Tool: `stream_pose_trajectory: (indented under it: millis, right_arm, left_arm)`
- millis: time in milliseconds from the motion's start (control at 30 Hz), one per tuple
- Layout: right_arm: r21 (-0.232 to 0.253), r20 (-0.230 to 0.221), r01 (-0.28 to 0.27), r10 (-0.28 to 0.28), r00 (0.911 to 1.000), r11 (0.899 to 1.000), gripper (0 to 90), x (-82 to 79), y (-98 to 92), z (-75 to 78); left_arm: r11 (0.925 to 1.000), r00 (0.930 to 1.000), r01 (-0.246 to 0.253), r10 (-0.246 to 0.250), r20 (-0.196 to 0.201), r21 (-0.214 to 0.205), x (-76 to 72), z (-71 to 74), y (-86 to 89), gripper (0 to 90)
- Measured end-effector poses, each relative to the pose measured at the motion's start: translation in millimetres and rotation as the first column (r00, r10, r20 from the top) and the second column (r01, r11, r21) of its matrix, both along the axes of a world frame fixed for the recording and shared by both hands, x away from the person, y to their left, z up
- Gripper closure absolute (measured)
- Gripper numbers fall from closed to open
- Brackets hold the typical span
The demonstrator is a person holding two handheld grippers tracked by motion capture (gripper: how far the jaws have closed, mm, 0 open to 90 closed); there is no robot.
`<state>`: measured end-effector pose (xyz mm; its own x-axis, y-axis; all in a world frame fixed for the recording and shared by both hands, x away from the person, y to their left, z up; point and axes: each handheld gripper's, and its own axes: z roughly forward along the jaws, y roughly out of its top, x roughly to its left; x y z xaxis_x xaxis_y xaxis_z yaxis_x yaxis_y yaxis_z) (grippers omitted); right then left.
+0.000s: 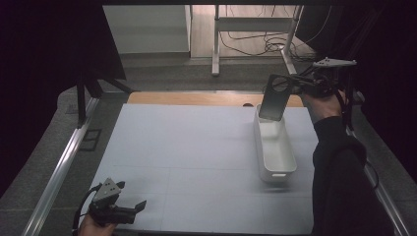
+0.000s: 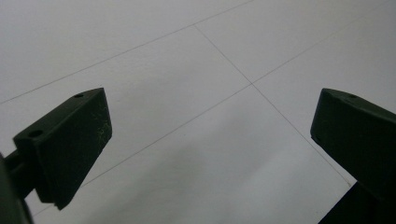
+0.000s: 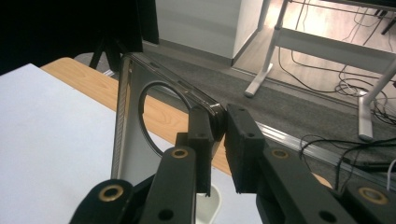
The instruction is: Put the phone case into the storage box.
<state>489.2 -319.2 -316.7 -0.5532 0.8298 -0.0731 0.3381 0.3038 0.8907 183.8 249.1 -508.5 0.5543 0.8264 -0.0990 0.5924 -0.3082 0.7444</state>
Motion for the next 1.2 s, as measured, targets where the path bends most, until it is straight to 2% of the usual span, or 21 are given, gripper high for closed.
stream_pose_trajectory:
  millis: [533, 833, 1200]
  right_arm:
    - [-0.020, 0.019, -0.004, 0.005, 0.9998, 1.000, 79.9, 16.7, -4.8, -17.7]
    - [-0.056, 0.026, -0.027, 0.028, 0.9993, 0.998, 79.9, 25.1, -3.4, -37.7]
    - [-0.067, 0.027, -0.051, 0.052, 0.9983, 0.996, 79.9, 35.1, 1.7, -56.1]
  left_arm:
    - [0.9999, 0.9999, -0.010, 0.010, 0.000, -0.008, -0.1, -0.2, 0.5, 0.0]
    - [0.9999, 0.9999, -0.011, 0.011, -0.001, -0.008, 0.0, -0.3, 0.4, 0.0]
    - [0.9998, 0.9999, -0.015, 0.015, -0.003, -0.011, -0.1, -0.4, 0.8, 0.0]
